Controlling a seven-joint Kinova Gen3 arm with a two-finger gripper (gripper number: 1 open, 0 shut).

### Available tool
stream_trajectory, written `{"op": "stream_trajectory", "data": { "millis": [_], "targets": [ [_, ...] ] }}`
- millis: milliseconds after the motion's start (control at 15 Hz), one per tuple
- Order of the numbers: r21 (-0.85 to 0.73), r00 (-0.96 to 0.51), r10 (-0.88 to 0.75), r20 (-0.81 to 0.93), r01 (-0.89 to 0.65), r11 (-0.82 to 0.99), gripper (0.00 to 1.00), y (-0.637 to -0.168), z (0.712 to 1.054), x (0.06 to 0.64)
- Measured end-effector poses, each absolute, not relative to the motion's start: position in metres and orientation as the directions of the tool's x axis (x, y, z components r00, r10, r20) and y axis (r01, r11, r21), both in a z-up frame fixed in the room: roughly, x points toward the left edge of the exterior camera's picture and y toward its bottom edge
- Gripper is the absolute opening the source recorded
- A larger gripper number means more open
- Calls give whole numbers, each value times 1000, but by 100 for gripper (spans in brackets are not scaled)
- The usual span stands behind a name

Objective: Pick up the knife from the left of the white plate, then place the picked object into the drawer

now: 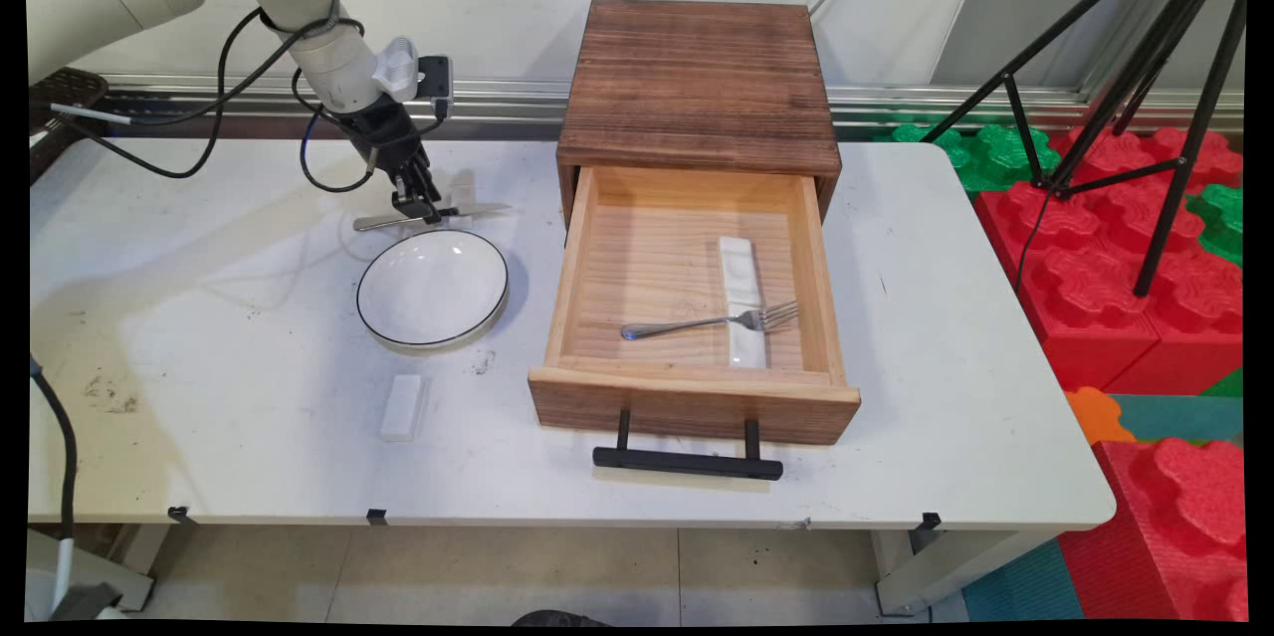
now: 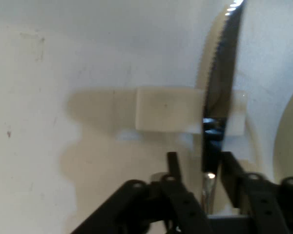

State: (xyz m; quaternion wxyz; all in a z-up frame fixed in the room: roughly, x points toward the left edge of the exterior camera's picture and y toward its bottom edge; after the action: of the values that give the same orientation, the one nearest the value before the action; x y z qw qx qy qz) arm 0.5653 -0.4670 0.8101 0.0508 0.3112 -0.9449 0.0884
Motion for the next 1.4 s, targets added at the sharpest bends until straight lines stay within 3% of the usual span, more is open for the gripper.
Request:
{"op": "stream_trajectory", "data": {
  "millis": [867,1400],
  "targets": [
    [-116,-761,-623,180,-646,755,0,-456,808,568],
    [-176,-709,-663,239,-704,688,0,-442,847,568]
  ]
}}
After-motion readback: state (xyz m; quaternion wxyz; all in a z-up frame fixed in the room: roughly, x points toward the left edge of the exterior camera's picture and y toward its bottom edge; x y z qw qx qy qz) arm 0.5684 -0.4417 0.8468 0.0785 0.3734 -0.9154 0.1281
